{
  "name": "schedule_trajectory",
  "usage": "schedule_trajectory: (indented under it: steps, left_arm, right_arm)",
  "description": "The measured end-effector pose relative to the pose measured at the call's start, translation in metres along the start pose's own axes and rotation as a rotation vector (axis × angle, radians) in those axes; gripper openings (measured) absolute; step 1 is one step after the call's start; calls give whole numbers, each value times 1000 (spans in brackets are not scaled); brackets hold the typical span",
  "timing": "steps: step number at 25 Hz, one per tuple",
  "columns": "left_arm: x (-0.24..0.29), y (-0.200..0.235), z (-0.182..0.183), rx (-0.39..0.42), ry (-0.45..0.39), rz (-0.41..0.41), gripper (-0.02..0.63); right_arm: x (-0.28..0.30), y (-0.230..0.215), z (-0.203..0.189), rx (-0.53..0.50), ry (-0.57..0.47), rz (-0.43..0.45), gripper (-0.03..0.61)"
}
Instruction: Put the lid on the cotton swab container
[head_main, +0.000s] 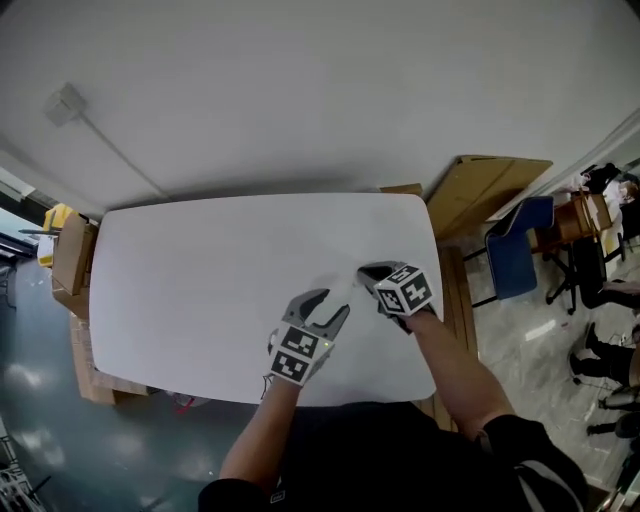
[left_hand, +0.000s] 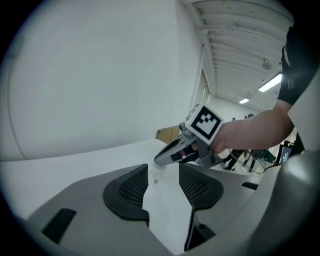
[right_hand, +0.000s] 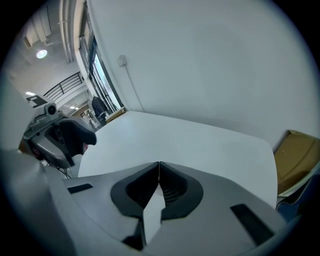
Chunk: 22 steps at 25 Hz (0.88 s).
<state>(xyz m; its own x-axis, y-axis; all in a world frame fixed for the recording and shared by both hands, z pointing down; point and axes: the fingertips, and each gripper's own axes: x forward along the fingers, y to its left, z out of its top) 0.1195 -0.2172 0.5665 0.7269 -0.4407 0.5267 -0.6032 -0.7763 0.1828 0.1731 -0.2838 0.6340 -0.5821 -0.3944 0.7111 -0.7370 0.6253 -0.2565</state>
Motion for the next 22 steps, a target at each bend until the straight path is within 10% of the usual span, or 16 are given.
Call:
schedule_trajectory:
  steps: [7,22]
  left_arm:
    - [-80,-34,33,-253,-200,14,197]
    - [-195,-24,86,-63,-311,66,137]
  right_arm:
    - [-24,5,13,37,-93,109,17]
    - [-211,123,72,69,-538,214,17]
